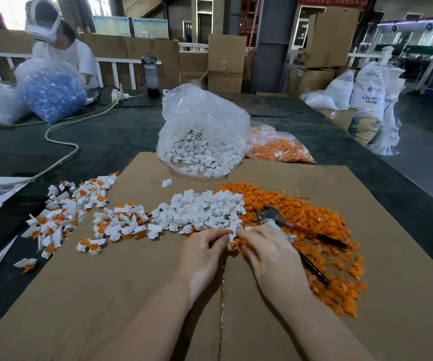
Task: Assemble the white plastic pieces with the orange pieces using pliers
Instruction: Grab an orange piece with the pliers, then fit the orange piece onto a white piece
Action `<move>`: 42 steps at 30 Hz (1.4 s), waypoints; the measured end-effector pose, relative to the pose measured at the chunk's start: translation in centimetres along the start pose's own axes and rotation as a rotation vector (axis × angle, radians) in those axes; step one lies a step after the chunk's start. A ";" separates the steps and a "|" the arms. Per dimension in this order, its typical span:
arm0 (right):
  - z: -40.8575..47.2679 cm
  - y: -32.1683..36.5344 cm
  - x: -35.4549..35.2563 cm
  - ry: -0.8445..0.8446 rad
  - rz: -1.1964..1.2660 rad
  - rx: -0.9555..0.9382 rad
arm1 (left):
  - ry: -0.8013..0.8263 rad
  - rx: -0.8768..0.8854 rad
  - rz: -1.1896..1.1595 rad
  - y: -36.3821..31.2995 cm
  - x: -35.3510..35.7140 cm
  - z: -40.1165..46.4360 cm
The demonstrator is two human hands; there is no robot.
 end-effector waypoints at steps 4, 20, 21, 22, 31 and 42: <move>-0.4 1.0 0.7 -0.036 0.132 0.049 | 0.050 -0.025 -0.064 0.0 -0.3 -0.5; -0.7 0.9 0.4 -0.125 0.190 0.112 | -0.099 -0.016 -0.139 -0.2 -1.1 -1.4; -0.8 0.9 0.4 -0.131 0.190 0.121 | -0.155 -0.033 -0.153 -0.1 -1.6 -1.3; -0.8 0.8 0.4 -0.138 0.188 0.126 | -0.211 -0.039 -0.139 0.1 -2.3 -1.1; -0.7 0.9 0.6 -0.159 0.150 0.116 | -0.632 -0.126 0.411 3.0 -10.7 2.0; -0.9 0.6 0.9 -0.095 0.097 0.161 | -0.502 0.031 0.613 1.9 -8.5 1.8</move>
Point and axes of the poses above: each hand's wrist, its own z-axis towards the middle knuckle, its own x-axis out of the palm, y = z × x, the point moved 2 cm from there along z, towards the middle knuckle, and after that the axes turned 3 degrees about -x, right-handed, at the moved point
